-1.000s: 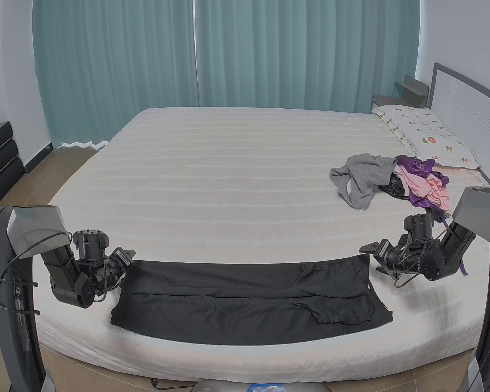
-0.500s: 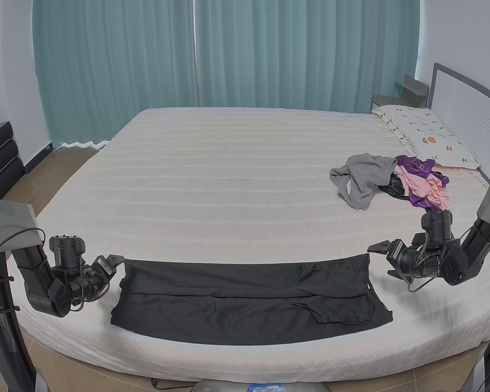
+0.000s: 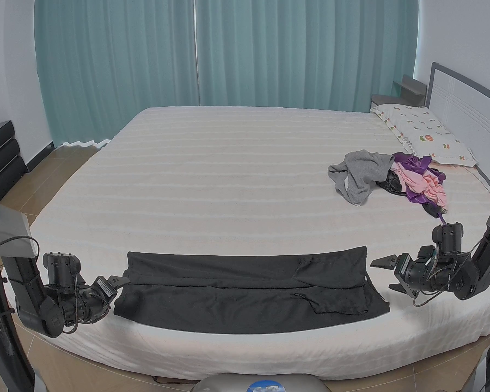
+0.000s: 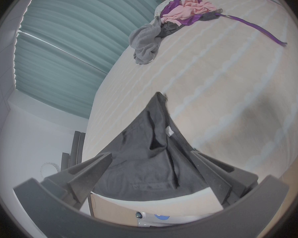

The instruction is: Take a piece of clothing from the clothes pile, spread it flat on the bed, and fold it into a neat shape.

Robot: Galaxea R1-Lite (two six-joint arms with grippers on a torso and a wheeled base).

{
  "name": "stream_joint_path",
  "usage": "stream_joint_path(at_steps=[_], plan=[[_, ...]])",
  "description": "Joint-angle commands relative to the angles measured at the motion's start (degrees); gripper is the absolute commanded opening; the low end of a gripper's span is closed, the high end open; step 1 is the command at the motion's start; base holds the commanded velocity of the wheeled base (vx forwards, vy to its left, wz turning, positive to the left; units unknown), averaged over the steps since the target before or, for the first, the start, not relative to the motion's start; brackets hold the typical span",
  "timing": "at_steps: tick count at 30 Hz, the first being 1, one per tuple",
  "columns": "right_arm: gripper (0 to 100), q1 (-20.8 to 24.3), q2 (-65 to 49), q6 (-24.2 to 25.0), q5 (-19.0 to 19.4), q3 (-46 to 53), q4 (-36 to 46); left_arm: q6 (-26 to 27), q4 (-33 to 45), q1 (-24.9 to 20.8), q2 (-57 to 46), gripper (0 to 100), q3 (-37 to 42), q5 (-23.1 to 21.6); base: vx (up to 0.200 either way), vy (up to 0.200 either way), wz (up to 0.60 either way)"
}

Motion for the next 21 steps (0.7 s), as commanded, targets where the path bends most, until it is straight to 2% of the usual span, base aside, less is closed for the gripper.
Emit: stream_joint_path(at_steps=[1, 8, 13, 21], plan=[[100, -0.12, 1.24, 0.12, 0.03, 1.0, -1.06, 0.87, -3.28, -1.35, 3.11, 100, 2.37, 0.25, 0.0, 0.0, 0.0], [100, 0.23, 1.24, 0.03, 0.03, 1.09, -1.06, 4.48, -16.11, -1.87, 9.53, 100, 5.09, 1.48, 0.0, 0.0, 0.0], [100, 0.41, 1.24, 0.03, 0.03, 1.0, -1.06, 5.09, -17.34, -2.84, 11.64, 100, 3.69, 3.94, 0.0, 0.0, 0.0], [100, 0.5, 1.24, -0.06, 0.03, 0.91, -1.06, 6.32, -17.34, -2.84, 12.87, 100, 2.37, 4.47, 0.0, 0.0, 0.0]])
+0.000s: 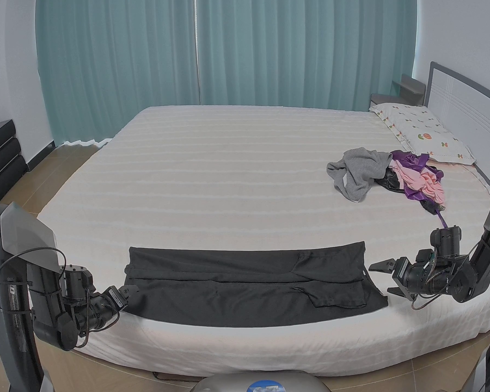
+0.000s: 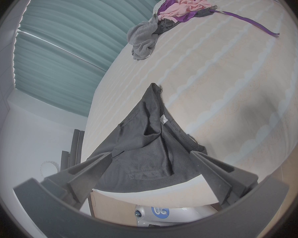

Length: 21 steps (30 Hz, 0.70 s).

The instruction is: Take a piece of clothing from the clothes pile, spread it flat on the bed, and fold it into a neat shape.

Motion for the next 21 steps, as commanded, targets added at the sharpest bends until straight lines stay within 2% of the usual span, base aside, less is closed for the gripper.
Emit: stream_joint_path(at_steps=[1, 4, 5, 14, 21], plan=[[100, 0.08, 0.14, -0.08, 0.01, 0.0, 0.0, 0.0, 0.01, -0.03, 1.61, 100, -0.5, 0.2, 0.0, 0.0, 0.0], [100, 0.17, -0.21, 0.01, 0.01, 0.17, 0.09, 0.08, 0.01, -0.03, 1.61, 100, -0.5, 0.38, 0.0, 0.0, 0.0], [100, 0.17, -0.3, 0.09, 0.01, 0.26, 0.09, 0.08, 0.01, -0.03, 1.61, 0, -0.41, 0.47, 0.0, 0.0, 0.0], [100, 0.08, 0.23, 0.01, -0.08, 0.44, 0.09, -0.09, 0.01, 0.33, 1.61, 0, 2.05, 3.81, 0.0, 0.0, 0.0], [100, 0.08, 0.76, 0.01, -0.17, 0.44, 0.26, -0.09, -0.08, 0.15, 1.08, 0, 4.07, 3.9, 0.0, 0.0, 0.0]])
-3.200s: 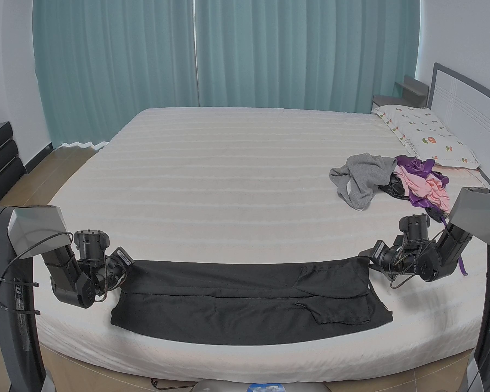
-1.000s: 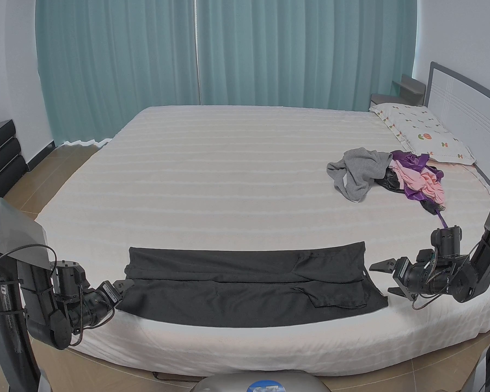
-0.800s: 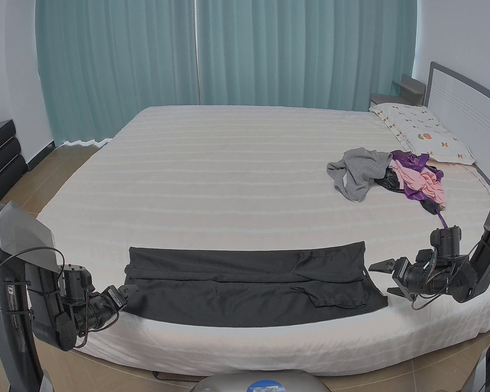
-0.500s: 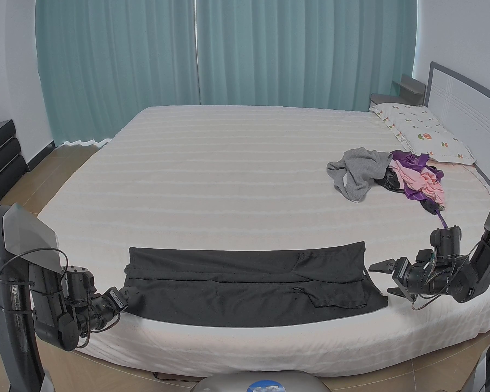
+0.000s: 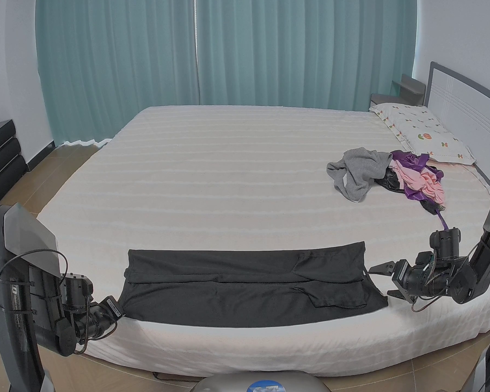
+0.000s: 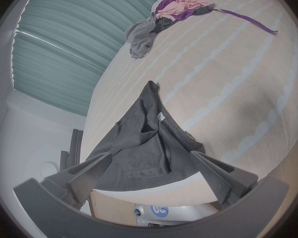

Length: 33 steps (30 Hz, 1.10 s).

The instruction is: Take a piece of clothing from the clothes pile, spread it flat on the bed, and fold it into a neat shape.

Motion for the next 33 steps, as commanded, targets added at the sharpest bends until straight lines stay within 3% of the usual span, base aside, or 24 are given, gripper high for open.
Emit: stream_joint_path(at_steps=[1, 10, 11, 33], plan=[[100, 0.02, 0.83, -0.11, 0.01, -0.06, -0.02, -0.03, -0.05, 0.04, -0.49, 0, 0.84, 0.12, 0.0, 0.0, 0.0], [100, 0.02, 1.27, -0.19, 0.01, -0.06, -0.02, -0.12, -0.05, 0.13, -1.2, 0, 1.28, 0.03, 0.0, 0.0, 0.0], [100, 0.11, 1.27, -0.19, 0.01, -0.06, -0.02, -0.29, -0.05, 0.3, -1.28, 100, 0.93, 0.03, 0.0, 0.0, 0.0], [100, 0.02, 1.97, -0.28, -0.07, 0.03, 0.16, -1.61, -5.59, 2.76, -2.6, 100, 0.93, -0.41, 0.0, 0.0, 0.0]])
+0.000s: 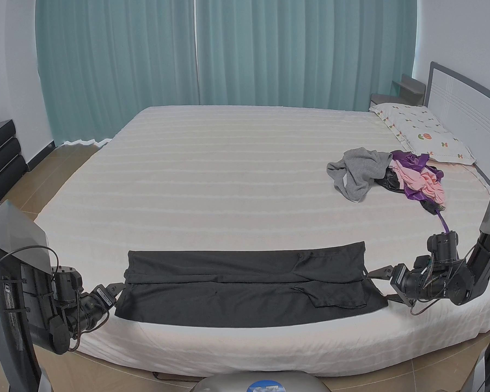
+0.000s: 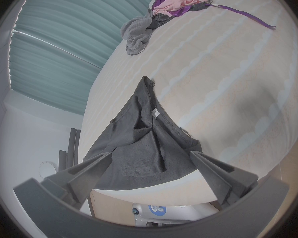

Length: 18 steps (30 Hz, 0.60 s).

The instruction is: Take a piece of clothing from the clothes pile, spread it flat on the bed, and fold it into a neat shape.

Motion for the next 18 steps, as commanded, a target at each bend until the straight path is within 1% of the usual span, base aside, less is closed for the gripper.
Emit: stream_joint_path(at_steps=[1, 6, 13, 18], plan=[[100, 0.06, 0.2, 0.01, 0.01, 0.0, 0.06, -0.16, -0.58, 0.36, -0.12, 100, -0.12, -0.05, 0.2, 0.0, 0.0], [100, 0.06, 0.2, 0.01, 0.01, 0.0, 0.06, -0.25, -0.76, 0.54, -0.91, 100, 0.05, -0.32, 0.2, 0.0, 0.0], [100, 0.06, 0.03, 0.01, 0.01, -0.09, -0.12, -0.34, -0.58, 0.36, -3.28, 100, -0.21, -0.85, 0.0, 0.0, 0.0], [100, 0.06, 0.2, 0.01, 0.01, 0.09, -0.12, -0.43, -0.41, -0.43, -3.63, 100, -2.32, -3.04, 0.0, 0.0, 0.0]])
